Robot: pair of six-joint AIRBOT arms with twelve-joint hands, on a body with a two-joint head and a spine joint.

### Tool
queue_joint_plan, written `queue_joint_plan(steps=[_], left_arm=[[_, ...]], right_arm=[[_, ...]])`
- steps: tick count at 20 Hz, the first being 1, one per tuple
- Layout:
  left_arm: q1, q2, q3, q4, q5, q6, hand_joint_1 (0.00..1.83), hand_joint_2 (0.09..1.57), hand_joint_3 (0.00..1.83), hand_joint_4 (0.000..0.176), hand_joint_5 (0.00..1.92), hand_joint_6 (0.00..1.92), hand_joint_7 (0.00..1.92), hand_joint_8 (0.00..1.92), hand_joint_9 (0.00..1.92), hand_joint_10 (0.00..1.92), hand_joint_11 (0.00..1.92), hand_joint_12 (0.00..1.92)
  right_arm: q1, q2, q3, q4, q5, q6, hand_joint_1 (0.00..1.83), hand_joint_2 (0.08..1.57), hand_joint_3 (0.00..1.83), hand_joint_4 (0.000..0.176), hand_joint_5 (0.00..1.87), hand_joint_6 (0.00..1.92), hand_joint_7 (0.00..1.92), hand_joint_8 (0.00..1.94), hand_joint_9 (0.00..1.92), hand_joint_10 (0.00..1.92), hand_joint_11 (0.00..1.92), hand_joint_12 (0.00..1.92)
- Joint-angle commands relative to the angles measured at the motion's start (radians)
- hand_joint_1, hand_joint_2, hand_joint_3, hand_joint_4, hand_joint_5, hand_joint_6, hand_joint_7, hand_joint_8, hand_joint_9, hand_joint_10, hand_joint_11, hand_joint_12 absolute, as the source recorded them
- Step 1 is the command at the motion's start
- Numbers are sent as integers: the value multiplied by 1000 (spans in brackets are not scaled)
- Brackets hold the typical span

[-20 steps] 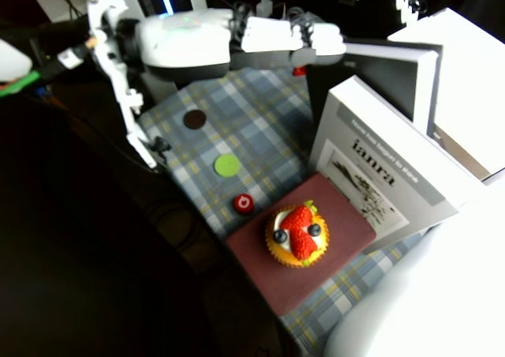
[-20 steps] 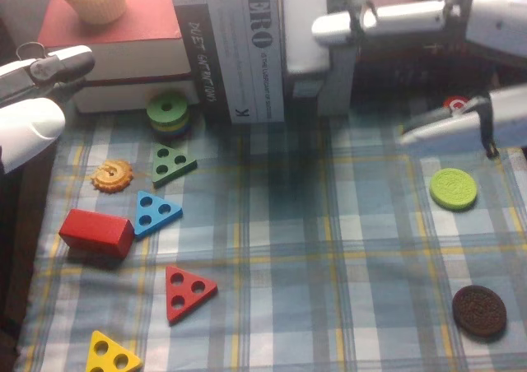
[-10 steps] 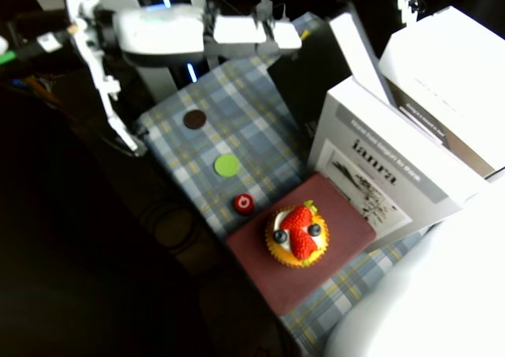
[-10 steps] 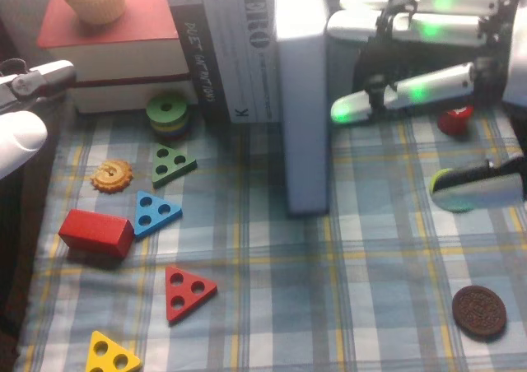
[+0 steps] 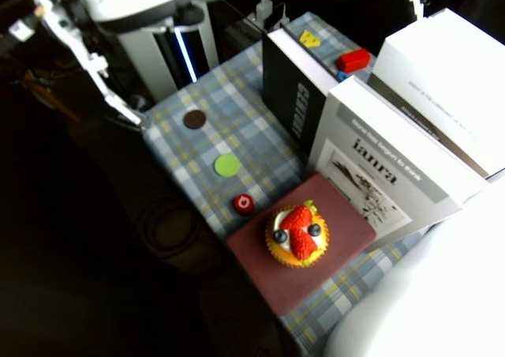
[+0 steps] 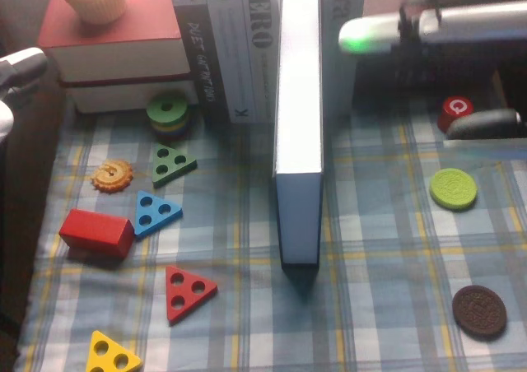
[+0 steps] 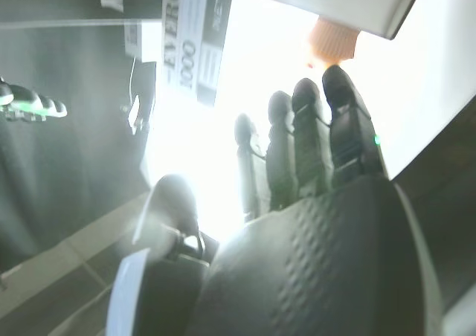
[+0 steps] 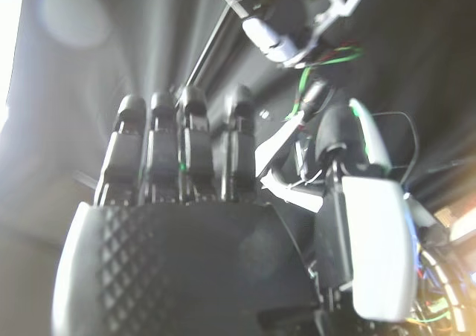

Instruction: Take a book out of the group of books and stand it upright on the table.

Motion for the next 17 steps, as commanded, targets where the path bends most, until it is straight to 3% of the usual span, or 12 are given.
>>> queue_joint_plan(steps=[1, 2, 3, 4, 7, 8, 9, 10, 11, 12, 16, 17], left_arm=[[-4, 11, 9, 1, -168, -22, 274, 1360, 1, 116, 434, 2, 406, 2, 288, 2, 26, 509], [-8, 12, 13, 2, -191, -31, 295, 1361, 3, 114, 434, 0, 407, 0, 275, 0, 4, 511], [-14, 9, 22, 0, -216, -42, 303, 1380, 10, 82, 445, 4, 425, 7, 312, 15, 32, 524], [-19, 7, 30, -4, -229, -61, 363, 1380, 3, 37, 486, 4, 472, 5, 382, 11, 101, 520], [-86, 4, 57, 26, -229, -69, 393, 1304, 0, 0, 316, 1, 398, 1, 356, 10, 81, 431], [-120, 4, 67, 46, -229, -67, 387, 1279, 1, 0, 239, 0, 391, 1, 391, 2, 55, 493], [-177, -3, 85, 75, -229, -67, 438, 1232, 1, 0, 254, 1, 467, 2, 515, 9, 73, 885], [-178, -3, 86, 76, -229, -67, 416, 1235, 0, 0, 248, 0, 464, 1, 549, 7, 96, 844], [-202, -9, 94, 86, -229, -66, 410, 1217, 1, 0, 251, 0, 444, 8, 558, 3, 151, 735], [-211, -10, 98, 90, -229, -68, 422, 1216, 0, 0, 222, 0, 394, 1, 521, 0, 176, 657], [-256, -10, 111, 125, -229, -88, 411, 1162, 0, 0, 146, 4, 235, 0, 329, 0, 112, 367], [-285, -14, 120, 140, -229, -96, 344, 1303, 4, 0, 145, 1, 260, 1, 327, 0, 175, 307]], right_arm=[[5, -8, 6, 83, 94, -7, 614, 1203, 4, 133, 542, 21, 249, 12, 76, 8, 0, 0], [0, -23, 17, 117, 94, -18, 589, 1188, 0, 167, 518, 5, 268, 8, 94, 9, 0, 0], [-5, -44, 28, 162, 94, -39, 457, 1237, 5, 174, 519, 2, 330, 8, 171, 10, 36, 13], [-9, -64, 43, 197, 94, -47, 340, 1281, 19, 165, 473, 5, 305, 4, 178, 5, 44, 17], [-39, -111, 85, 276, 94, -49, 254, 1326, 18, 140, 422, 0, 314, 4, 209, 9, 75, 36], [-51, -119, 96, 309, 95, -49, 215, 1291, 1, 133, 357, 0, 290, 0, 214, 8, 72, 38], [-81, -132, 114, 384, 132, -49, 305, 1219, 0, 122, 334, 4, 287, 1, 241, 12, 65, 41], [-84, -133, 115, 389, 137, -48, 288, 1266, 2, 103, 322, 1, 311, 8, 254, 13, 72, 50], [-113, -137, 119, 432, 188, -46, 351, 1275, 1, 71, 303, 0, 363, 2, 298, 6, 85, 84], [-133, -137, 119, 457, 229, -45, 440, 1292, 5, 6, 209, 0, 370, 1, 304, 3, 74, 91], [-230, -137, 118, 556, 423, 2, 663, 1289, 7, 0, 187, 4, 493, 6, 481, 15, 333, 227], [-256, -141, 119, 574, 480, 31, 644, 1324, 14, 0, 226, 16, 481, 1, 497, 13, 382, 243]])
